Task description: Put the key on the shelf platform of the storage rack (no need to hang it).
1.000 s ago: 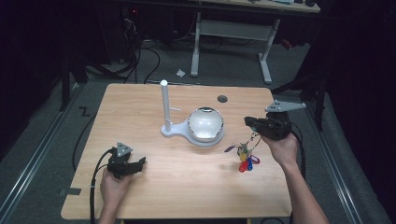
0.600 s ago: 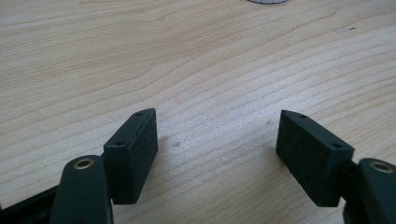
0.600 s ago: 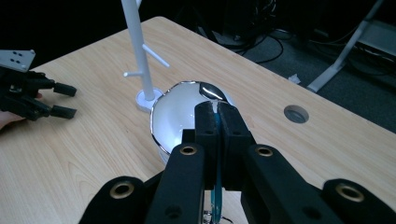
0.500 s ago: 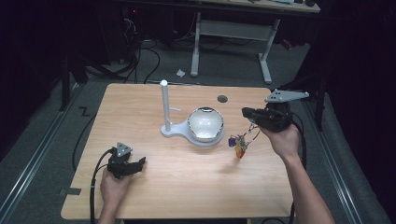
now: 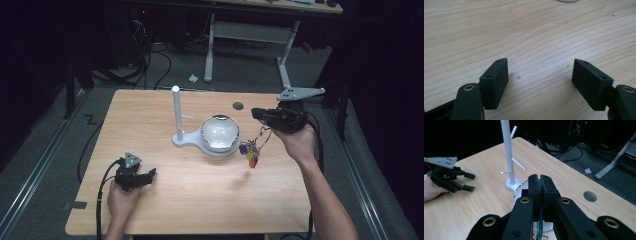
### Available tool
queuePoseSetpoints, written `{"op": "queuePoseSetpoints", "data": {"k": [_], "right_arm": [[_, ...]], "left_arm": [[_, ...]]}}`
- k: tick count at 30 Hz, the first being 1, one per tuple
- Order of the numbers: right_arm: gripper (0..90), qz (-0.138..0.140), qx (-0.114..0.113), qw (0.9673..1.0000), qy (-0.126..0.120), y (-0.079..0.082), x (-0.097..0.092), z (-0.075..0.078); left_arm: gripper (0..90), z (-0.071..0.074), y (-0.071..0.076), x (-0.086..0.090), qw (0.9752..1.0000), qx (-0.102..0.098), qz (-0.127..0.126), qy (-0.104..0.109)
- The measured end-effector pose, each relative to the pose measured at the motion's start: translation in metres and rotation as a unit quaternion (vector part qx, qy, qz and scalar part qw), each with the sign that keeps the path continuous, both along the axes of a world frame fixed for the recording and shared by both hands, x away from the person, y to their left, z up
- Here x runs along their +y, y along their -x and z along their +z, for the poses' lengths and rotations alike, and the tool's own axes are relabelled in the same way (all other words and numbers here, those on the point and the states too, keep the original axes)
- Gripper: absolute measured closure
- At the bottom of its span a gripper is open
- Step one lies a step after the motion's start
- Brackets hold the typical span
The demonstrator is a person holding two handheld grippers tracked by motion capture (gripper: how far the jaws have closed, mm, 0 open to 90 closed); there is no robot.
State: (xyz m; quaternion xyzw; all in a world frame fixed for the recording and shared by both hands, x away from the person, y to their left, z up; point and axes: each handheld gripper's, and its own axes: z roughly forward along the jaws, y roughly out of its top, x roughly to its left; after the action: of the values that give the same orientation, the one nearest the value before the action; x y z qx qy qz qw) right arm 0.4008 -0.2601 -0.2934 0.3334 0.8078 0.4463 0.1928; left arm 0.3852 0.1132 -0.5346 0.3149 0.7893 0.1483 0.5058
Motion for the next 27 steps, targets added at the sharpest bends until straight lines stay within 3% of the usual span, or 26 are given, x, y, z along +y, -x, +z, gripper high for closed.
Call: {"op": "queuePoseSetpoints", "data": {"k": [17,27], "right_arm": [[88.4,0.026,-0.002,0.9996,-0.004,-0.019,0.030,0.016],[88.4,0.036,0.009,0.9992,-0.015,-0.037,0.046,0.020]], "left_arm": [[29.7,0.000,0.000,0.001,1.0000,-0.002,-0.002,-0.003],[29.7,0.000,-0.001,0.001,1.0000,-0.002,-0.001,-0.003]]}}
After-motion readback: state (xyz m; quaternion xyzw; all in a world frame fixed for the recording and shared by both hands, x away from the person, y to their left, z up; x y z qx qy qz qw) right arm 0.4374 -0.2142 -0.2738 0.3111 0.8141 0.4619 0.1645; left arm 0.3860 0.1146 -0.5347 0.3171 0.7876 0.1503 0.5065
